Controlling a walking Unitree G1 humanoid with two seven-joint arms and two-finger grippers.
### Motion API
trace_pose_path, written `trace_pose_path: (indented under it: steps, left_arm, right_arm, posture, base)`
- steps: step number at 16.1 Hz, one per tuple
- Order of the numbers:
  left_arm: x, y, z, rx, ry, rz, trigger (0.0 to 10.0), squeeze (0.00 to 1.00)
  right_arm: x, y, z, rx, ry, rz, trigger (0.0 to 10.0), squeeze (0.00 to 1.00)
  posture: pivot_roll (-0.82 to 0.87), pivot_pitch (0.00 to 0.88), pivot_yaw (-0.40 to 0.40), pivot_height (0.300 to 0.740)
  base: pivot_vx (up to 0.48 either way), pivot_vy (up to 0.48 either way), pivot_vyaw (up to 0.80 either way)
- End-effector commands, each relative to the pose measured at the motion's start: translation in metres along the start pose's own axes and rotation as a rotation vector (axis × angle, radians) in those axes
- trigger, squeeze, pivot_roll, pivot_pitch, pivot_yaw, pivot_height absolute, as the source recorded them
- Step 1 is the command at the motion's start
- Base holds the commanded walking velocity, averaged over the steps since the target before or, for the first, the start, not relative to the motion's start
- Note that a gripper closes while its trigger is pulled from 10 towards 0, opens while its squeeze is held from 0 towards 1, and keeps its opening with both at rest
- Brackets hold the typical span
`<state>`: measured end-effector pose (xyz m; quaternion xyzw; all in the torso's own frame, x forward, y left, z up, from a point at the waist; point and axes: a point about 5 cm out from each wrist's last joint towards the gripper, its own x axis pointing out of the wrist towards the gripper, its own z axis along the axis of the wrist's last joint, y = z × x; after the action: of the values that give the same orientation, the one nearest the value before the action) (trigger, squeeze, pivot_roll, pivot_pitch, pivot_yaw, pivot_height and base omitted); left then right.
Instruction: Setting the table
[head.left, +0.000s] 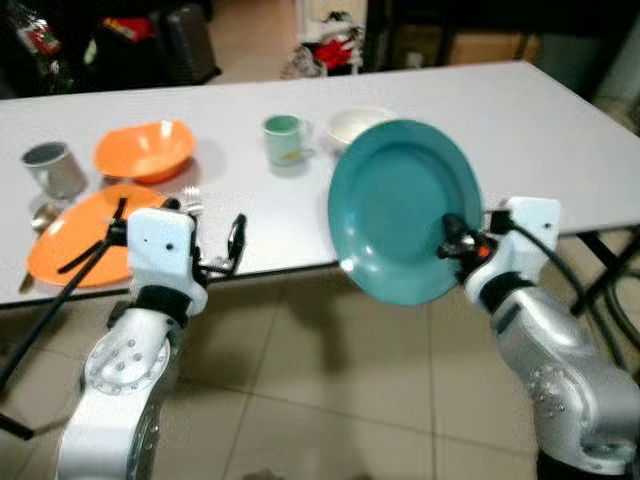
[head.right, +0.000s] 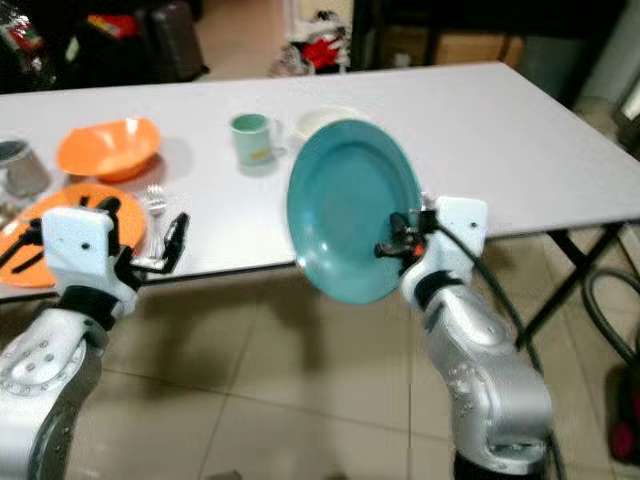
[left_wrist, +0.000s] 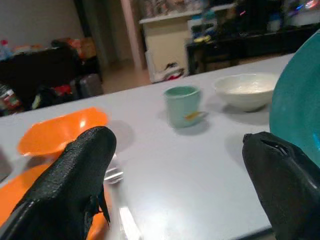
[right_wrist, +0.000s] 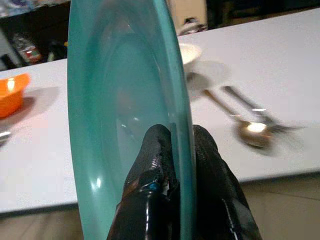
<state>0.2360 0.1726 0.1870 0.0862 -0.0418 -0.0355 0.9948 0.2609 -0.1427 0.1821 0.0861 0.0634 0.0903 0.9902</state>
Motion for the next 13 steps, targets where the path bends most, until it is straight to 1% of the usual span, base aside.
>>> trace_pose_path:
  steps: [1, 8, 9, 10, 11, 12, 13]
  left_arm:
    - [0.0002, -0.0018, 0.0012, -0.003, -0.001, -0.008, 10.0, 0.0]
    - [0.0001, -0.0022, 0.0005, -0.001, 0.0, -0.015, 10.0, 0.0]
    - [0.0001, -0.0024, 0.0002, -0.001, 0.002, -0.016, 10.0, 0.0]
    - [0.0001, -0.0037, -0.0005, -0.011, 0.005, -0.03, 10.0, 0.0]
    - [0.0001, -0.0044, -0.0008, -0.013, 0.007, -0.036, 10.0, 0.0]
    - [0.0012, -0.0069, -0.0029, -0.003, 0.017, -0.053, 10.0, 0.0]
    - [0.0019, -0.0076, -0.0035, 0.0, 0.019, -0.056, 10.0, 0.0]
  right_arm:
    - [-0.0003, 0.0015, 0.0076, -0.002, -0.031, 0.021, 10.0, 0.0]
    - [-0.0011, 0.0046, 0.0061, 0.028, -0.019, 0.046, 10.0, 0.0]
    - [-0.0014, 0.0052, 0.0058, 0.052, -0.017, 0.048, 10.0, 0.0]
    - [-0.0019, 0.0058, 0.0059, 0.102, -0.016, 0.058, 10.0, 0.0]
    - [-0.002, 0.006, 0.0061, 0.117, -0.015, 0.063, 10.0, 0.0]
    - [-0.0021, 0.0074, 0.0036, 0.189, 0.015, 0.089, 10.0, 0.0]
    - [-0.002, 0.0084, 0.0023, 0.219, 0.03, 0.102, 10.0, 0.0]
  posture:
    - [-0.05, 0.055, 0.02, 0.74]
    - [-0.05, 0.055, 0.023, 0.74]
    - [-0.05, 0.056, 0.026, 0.74]
    - [-0.05, 0.057, 0.029, 0.74]
    - [-0.05, 0.057, 0.029, 0.74]
    - [-0.06, 0.055, 0.034, 0.74]
    - [-0.06, 0.055, 0.034, 0.74]
  base:
    - [0.36, 0.0, 0.0]
    - [0.363, 0.0, 0.0]
    - [0.296, 0.0, 0.0]
    - [0.0, 0.0, 0.0]
    - [0.0, 0.0, 0.0]
    - [0.0, 0.0, 0.0]
    - [0.0, 0.0, 0.0]
